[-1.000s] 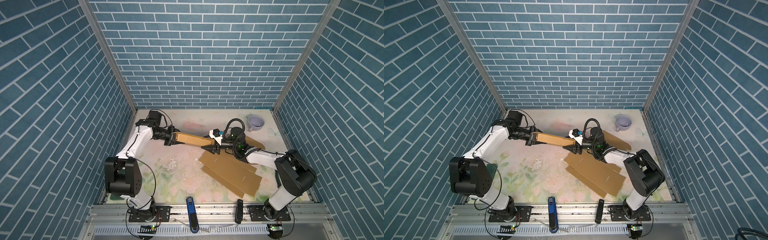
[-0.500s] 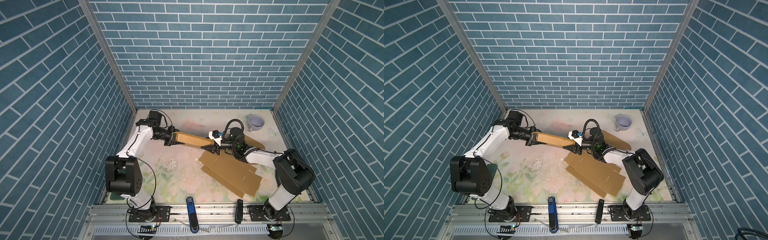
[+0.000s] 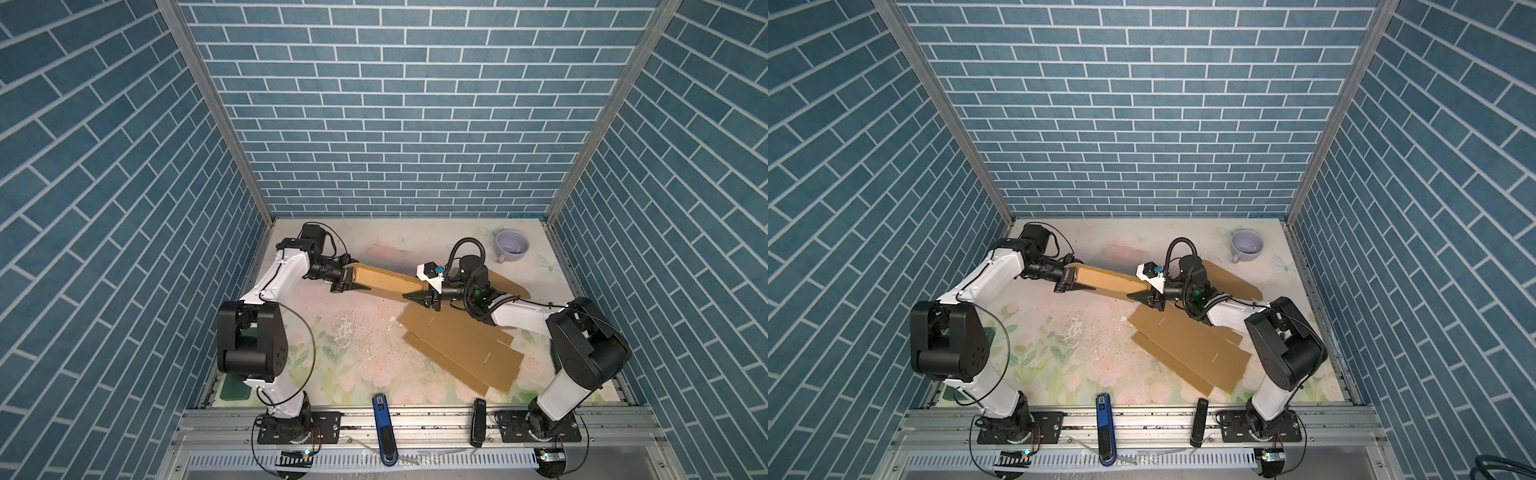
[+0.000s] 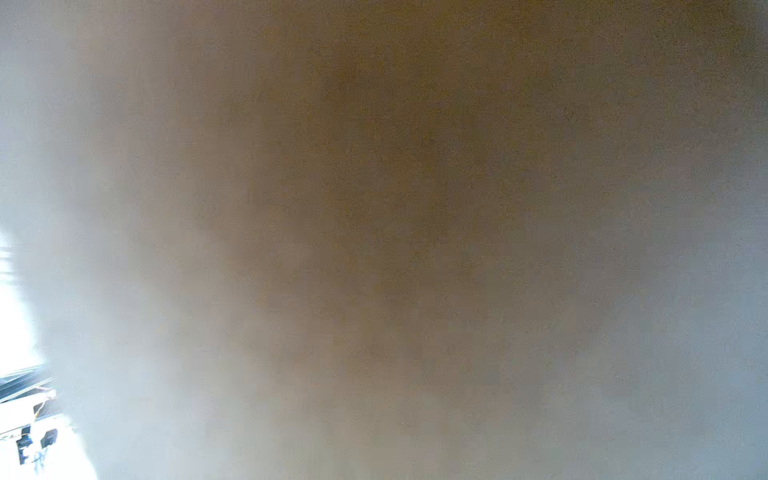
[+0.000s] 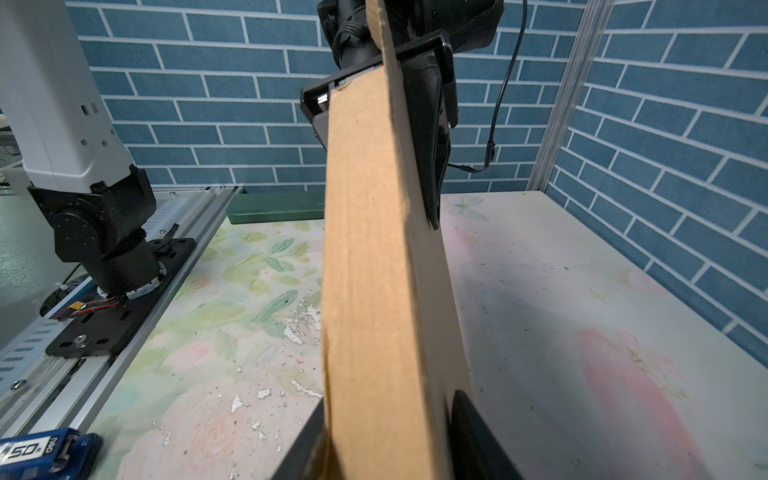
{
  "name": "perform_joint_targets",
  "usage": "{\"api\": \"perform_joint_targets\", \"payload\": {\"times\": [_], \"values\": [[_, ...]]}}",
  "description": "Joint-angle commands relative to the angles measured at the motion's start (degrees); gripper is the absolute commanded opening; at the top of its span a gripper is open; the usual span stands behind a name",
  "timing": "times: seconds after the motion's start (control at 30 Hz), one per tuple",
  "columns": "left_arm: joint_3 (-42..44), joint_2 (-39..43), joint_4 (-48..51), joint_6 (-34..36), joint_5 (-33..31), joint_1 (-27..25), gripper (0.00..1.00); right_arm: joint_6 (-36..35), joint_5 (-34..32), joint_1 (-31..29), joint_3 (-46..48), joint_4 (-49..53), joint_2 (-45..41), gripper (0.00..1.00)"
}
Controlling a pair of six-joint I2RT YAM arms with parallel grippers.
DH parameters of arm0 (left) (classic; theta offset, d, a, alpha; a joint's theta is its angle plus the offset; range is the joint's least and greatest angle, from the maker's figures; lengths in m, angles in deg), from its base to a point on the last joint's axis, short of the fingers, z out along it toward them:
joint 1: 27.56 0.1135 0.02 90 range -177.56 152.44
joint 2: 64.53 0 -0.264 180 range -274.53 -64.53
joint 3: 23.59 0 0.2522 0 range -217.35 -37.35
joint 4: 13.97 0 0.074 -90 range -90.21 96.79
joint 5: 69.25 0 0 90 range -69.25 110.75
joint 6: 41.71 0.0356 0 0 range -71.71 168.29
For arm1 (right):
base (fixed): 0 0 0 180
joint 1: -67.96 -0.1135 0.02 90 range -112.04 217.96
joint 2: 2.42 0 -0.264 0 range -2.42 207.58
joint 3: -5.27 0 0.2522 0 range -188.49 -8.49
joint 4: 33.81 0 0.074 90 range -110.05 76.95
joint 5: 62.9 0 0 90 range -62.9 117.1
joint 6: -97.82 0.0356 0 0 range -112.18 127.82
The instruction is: Fold the paper box
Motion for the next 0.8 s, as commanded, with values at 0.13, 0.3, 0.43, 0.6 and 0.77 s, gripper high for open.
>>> {"api": "perform_joint_targets", "payload": {"times": [0.13, 0.3, 0.43, 0.6, 0.77], "values": [[-5.8, -3.5, 0.2, 7.0, -0.1, 1.2, 0.52, 1.6, 0.7, -0.8, -0.6, 1.0, -2.3, 0.28], [-8.5, -4.8, 5.5, 12.1, -1.1, 2.5, 0.63, 1.4, -0.7, -0.8, 0.1, 1.1, -3.5, 0.22], [-8.3, -4.6, 7.1, 14.6, -1.8, 4.7, 0.66, 0.4, -1.5, -0.8, 0.1, 2.2, -4.3, 0.2], [-11.6, -4.6, 14.5, 23.5, -6.7, 12.6, 0.66, -0.9, -2.9, -0.8, -0.2, 5.8, -5.5, 0.19], [-22.0, -3.0, 15.7, 30.4, -18.4, 21.3, 0.6, -2.1, -4.0, -0.8, -1.1, 11.9, -6.9, 0.18]]}}
